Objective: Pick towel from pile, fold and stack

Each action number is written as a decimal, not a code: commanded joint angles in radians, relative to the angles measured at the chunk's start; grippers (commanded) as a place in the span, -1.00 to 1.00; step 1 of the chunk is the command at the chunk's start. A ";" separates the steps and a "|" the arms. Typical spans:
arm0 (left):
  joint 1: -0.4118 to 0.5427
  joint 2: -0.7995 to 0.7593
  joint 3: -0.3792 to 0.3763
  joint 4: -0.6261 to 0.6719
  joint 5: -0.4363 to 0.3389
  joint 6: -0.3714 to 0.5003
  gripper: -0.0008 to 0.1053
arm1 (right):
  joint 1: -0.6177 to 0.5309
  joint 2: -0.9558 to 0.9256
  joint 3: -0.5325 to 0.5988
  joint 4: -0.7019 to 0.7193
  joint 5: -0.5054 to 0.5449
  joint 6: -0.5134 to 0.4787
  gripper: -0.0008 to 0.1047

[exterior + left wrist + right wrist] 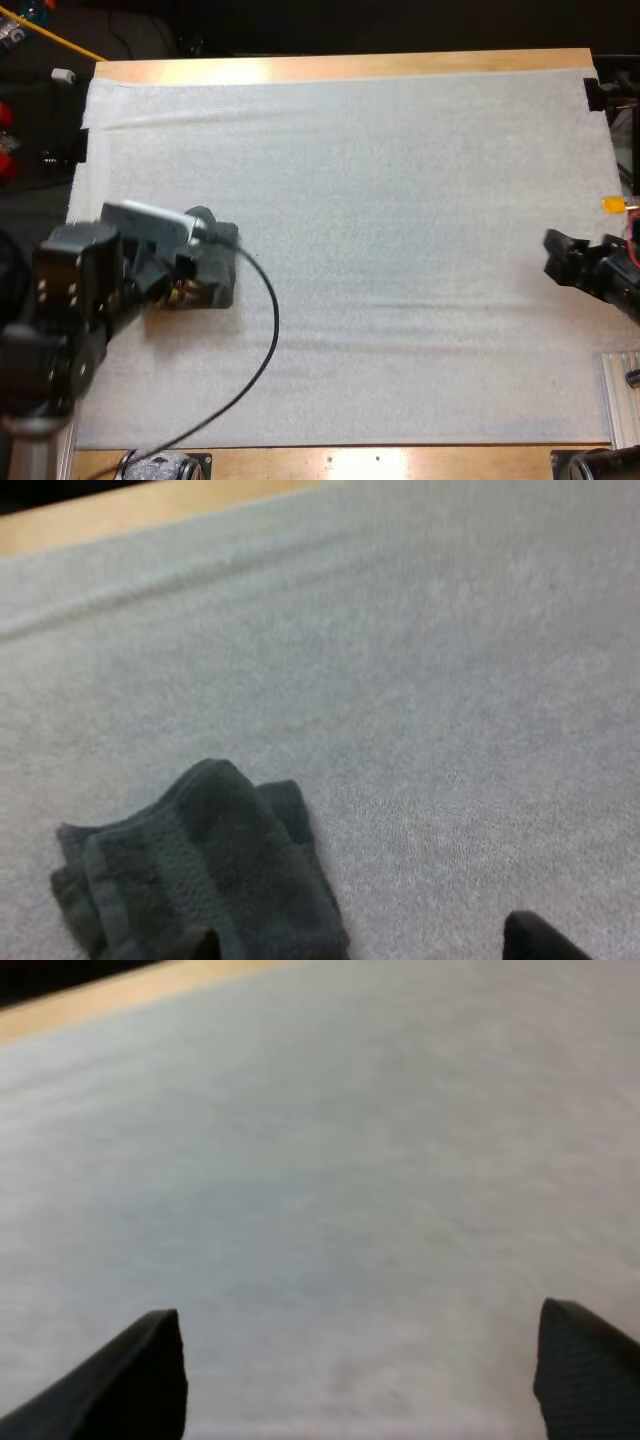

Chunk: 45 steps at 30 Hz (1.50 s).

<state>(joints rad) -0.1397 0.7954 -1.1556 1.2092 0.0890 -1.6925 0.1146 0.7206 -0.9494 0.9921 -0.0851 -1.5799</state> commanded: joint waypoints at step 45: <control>-0.003 -0.879 0.352 0.293 -0.145 0.075 0.05 | -0.202 -0.758 -0.010 0.224 0.069 -0.212 0.33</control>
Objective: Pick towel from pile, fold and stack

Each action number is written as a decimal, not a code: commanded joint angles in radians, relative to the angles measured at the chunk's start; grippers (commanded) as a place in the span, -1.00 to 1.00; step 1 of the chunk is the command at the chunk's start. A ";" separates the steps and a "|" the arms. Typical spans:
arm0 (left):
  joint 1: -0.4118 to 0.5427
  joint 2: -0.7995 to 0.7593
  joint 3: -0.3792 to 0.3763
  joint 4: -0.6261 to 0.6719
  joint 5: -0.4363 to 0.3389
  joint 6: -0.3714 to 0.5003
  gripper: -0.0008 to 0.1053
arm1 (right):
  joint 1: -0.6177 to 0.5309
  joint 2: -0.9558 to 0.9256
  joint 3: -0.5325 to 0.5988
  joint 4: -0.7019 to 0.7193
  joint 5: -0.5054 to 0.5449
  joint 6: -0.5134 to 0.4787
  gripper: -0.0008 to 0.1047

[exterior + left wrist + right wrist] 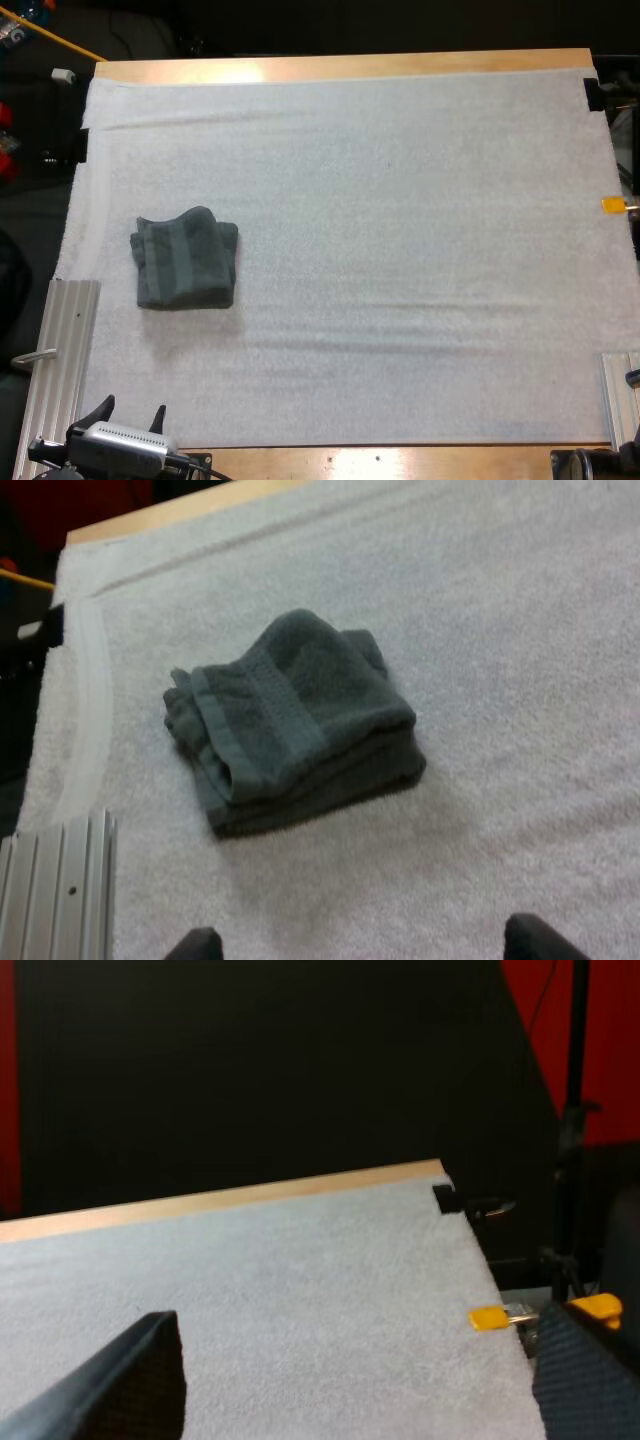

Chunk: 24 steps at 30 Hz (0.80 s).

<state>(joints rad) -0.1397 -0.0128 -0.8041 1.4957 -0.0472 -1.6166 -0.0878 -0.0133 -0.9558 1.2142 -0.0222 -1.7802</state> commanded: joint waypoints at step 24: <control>0.000 -0.140 0.132 -0.409 -0.009 -0.004 0.05 | 0.000 -0.041 0.236 -0.111 0.035 -0.012 0.34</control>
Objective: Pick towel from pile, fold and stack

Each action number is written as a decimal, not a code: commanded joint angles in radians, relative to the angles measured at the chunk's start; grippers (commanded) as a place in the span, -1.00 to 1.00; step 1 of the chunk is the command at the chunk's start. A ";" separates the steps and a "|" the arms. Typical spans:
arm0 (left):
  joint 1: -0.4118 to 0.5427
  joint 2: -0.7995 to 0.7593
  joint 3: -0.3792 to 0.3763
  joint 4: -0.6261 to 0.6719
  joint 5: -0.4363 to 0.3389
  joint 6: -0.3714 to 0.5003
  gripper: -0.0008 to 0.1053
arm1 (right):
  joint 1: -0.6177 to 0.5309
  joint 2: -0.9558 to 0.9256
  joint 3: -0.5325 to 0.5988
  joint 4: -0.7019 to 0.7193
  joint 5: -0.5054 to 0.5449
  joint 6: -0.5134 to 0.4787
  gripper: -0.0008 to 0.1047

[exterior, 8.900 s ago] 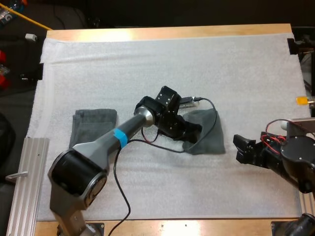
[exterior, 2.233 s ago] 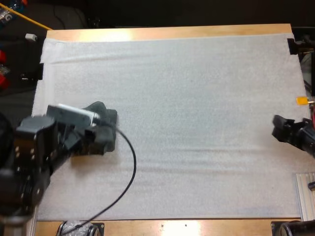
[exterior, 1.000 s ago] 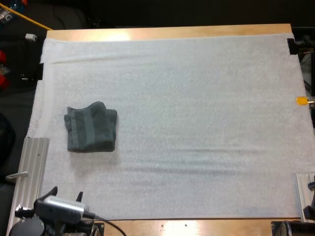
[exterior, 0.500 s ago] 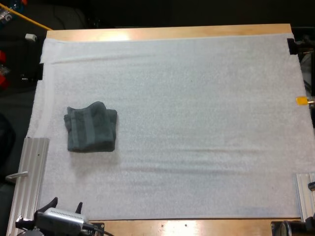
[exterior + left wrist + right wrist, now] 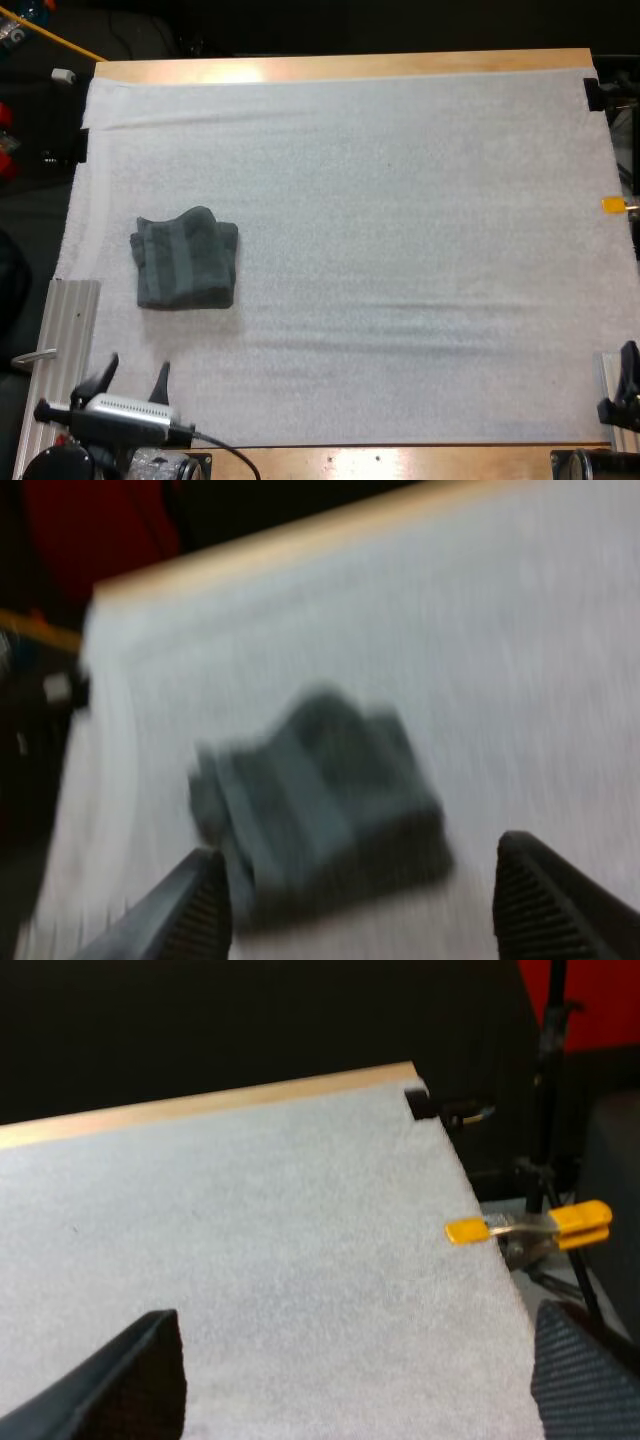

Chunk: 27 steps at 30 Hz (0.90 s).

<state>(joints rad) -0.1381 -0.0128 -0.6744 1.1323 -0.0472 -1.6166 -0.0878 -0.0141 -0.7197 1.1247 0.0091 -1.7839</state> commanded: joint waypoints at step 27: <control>-0.001 -0.137 0.189 -0.172 -0.002 -0.008 0.05 | 0.000 -0.037 0.225 -0.156 0.017 0.008 0.34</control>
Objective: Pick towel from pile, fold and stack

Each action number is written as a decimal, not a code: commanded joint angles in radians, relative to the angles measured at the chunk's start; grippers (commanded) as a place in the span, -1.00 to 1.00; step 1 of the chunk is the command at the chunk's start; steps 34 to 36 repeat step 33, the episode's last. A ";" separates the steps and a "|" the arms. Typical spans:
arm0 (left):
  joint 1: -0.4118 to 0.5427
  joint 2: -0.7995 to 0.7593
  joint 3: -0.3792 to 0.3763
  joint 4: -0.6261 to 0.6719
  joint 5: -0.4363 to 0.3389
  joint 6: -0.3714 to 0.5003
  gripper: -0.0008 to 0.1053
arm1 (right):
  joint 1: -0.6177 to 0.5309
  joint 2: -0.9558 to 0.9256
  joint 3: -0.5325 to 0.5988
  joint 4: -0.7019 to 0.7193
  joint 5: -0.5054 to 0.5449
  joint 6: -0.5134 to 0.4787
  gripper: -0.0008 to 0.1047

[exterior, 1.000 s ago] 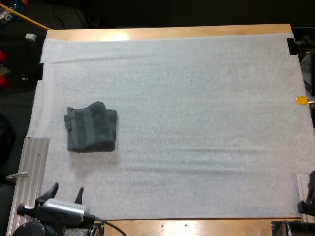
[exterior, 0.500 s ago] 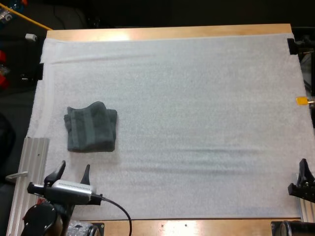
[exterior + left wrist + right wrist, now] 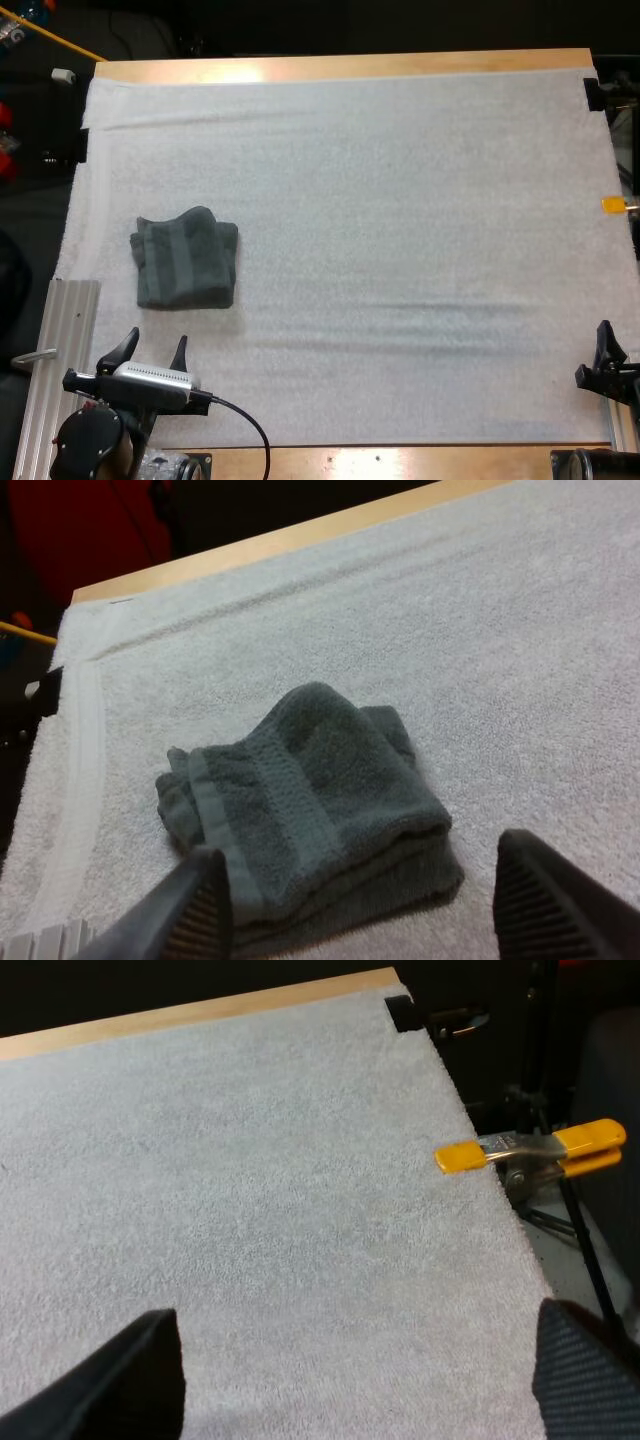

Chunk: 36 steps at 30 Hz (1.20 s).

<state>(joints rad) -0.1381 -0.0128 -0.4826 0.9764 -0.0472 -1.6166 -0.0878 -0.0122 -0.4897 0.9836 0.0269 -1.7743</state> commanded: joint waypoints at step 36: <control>0.130 -0.137 -0.003 -0.016 -0.002 -0.008 0.05 | 0.000 -0.039 -0.005 -0.015 0.000 -0.001 0.34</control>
